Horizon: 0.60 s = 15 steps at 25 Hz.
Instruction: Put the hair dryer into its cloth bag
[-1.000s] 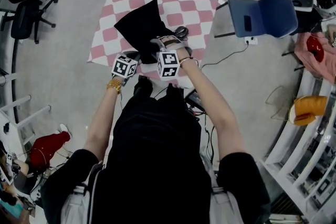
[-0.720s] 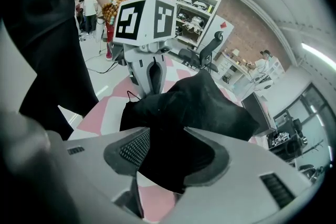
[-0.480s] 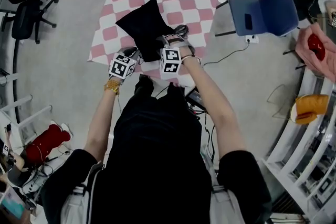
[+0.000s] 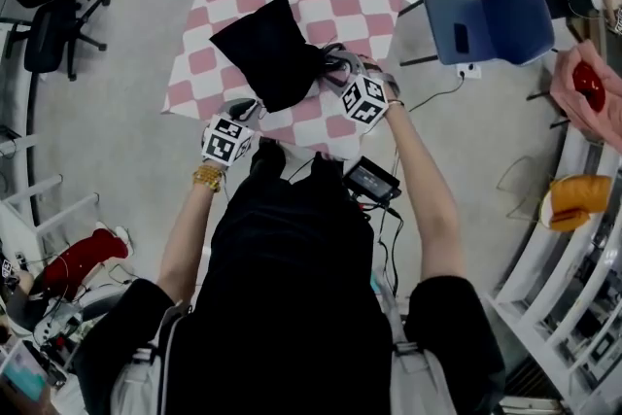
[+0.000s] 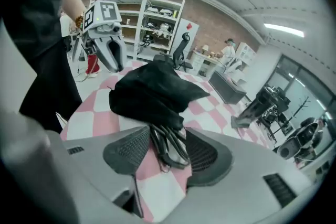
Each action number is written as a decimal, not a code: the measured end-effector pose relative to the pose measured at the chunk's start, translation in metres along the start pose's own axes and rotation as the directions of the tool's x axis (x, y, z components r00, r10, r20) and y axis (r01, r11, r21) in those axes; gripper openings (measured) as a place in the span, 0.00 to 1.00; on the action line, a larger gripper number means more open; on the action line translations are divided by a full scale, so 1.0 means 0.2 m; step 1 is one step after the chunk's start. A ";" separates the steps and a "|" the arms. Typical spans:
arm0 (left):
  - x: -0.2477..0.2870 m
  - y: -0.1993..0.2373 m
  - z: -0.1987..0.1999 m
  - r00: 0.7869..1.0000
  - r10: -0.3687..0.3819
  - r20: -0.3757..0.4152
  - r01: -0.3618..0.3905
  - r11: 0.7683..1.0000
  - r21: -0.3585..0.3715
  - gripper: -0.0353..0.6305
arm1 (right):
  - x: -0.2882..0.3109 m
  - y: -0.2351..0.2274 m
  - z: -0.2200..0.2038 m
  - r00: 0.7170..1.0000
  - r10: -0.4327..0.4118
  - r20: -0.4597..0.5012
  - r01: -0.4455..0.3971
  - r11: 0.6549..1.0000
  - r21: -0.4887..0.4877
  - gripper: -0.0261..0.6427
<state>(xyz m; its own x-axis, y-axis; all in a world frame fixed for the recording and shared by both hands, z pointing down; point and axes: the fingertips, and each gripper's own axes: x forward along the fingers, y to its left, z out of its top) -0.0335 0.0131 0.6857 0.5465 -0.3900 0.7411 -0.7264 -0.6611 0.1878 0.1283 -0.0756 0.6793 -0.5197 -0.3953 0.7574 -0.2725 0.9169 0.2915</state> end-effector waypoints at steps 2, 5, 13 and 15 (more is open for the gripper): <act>0.04 -0.07 -0.08 0.999 -0.021 -0.044 0.021 1.000 0.015 0.12 | 0.00 -0.06 -0.13 0.998 -0.014 -0.054 0.012 1.000 -0.022 0.36; 0.11 -0.15 -0.17 0.995 -0.032 -0.098 0.034 0.999 0.015 0.19 | 0.03 -0.10 -0.23 0.995 0.001 -0.098 -0.010 0.996 -0.085 0.36; 0.31 -0.20 -0.17 0.989 0.044 -0.140 -0.047 0.999 -0.016 0.25 | 0.19 -0.14 -0.39 0.978 0.122 -0.167 -0.138 0.986 -0.090 0.40; 0.34 -0.20 -0.14 0.990 0.055 -0.127 -0.060 0.997 -0.038 0.25 | 0.19 -0.14 -0.39 0.976 0.148 -0.158 -0.155 0.987 -0.033 0.39</act>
<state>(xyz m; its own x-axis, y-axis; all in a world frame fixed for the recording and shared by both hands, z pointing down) 0.0221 0.0312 0.7471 0.4482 -0.3410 0.8264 -0.7733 -0.6117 0.1670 0.1799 -0.1122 0.7463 -0.4197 -0.2410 0.8751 -0.1615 0.9685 0.1893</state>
